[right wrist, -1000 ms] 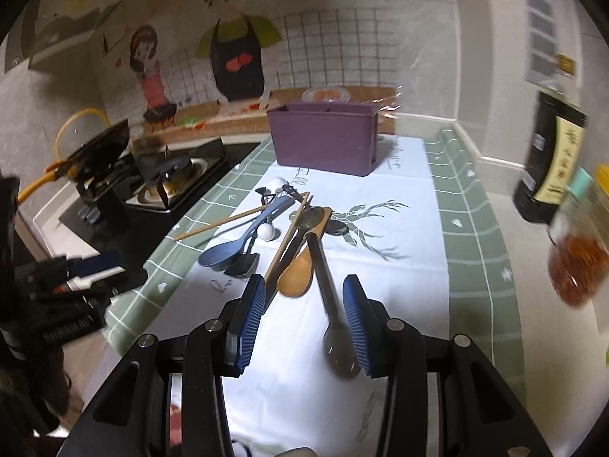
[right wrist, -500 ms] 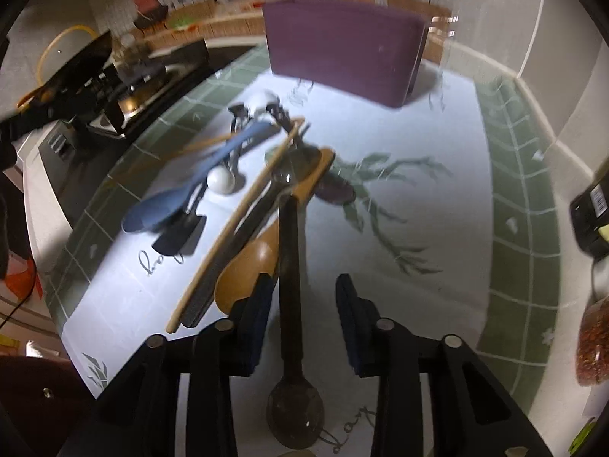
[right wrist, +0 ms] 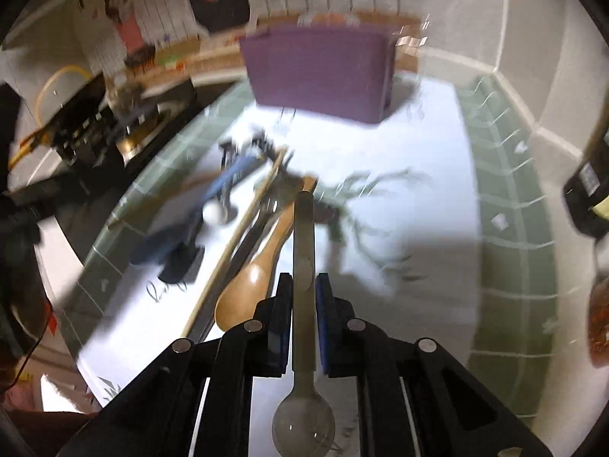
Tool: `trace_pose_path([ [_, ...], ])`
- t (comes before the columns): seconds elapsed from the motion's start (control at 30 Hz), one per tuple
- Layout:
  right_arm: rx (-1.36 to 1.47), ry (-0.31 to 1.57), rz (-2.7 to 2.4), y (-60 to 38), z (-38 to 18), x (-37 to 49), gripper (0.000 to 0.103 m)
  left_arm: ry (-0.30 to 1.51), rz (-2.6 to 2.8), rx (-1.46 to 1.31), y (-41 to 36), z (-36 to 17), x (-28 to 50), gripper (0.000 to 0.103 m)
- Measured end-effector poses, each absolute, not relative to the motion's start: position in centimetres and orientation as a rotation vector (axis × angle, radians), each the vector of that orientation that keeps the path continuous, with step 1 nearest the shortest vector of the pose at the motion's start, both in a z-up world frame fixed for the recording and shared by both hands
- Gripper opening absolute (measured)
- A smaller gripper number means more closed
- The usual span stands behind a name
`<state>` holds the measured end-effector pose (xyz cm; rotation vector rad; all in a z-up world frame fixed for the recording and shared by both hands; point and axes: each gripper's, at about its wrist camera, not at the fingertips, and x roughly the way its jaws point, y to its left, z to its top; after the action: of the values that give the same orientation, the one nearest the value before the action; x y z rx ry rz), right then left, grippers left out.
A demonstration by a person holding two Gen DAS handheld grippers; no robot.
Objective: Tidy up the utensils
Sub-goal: 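Grasp the long metal spoon with the right tool while the left tool grasps the blue spoon, then lift both utensils into the purple holder and open both tools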
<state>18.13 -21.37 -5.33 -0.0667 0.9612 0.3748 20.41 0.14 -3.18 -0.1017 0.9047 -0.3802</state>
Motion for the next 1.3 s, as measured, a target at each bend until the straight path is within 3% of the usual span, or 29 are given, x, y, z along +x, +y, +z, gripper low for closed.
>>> trace_pose_path([
  [0.1, -0.012, 0.915, 0.347, -22.7, -4.1, 18.2, 0.011, 0.957, -0.430, -0.085, -2.1, -4.1, 22.2, 0.028],
  [0.4, 0.042, 0.832, 0.314, -24.2, -2.4, 16.8, 0.011, 1.105, -0.271, 0.083, -5.5, -6.1, 27.3, 0.027],
  [0.73, 0.033, 0.818, 0.309, -24.0, -2.2, 16.7, 0.011, 1.181, -0.202, 0.074, -5.9, -8.1, 28.8, 0.024],
  [0.8, 0.042, 0.818, 0.307, -24.0, -2.1, 16.8, 0.011, 1.153, -0.209, 0.009, -5.0, -7.5, 28.4, 0.010],
  [1.3, 0.129, 0.752, 0.297, -25.9, 0.8, 18.3, 0.011, 0.746, -0.255, -0.173, -0.4, 4.2, 22.3, 0.004],
])
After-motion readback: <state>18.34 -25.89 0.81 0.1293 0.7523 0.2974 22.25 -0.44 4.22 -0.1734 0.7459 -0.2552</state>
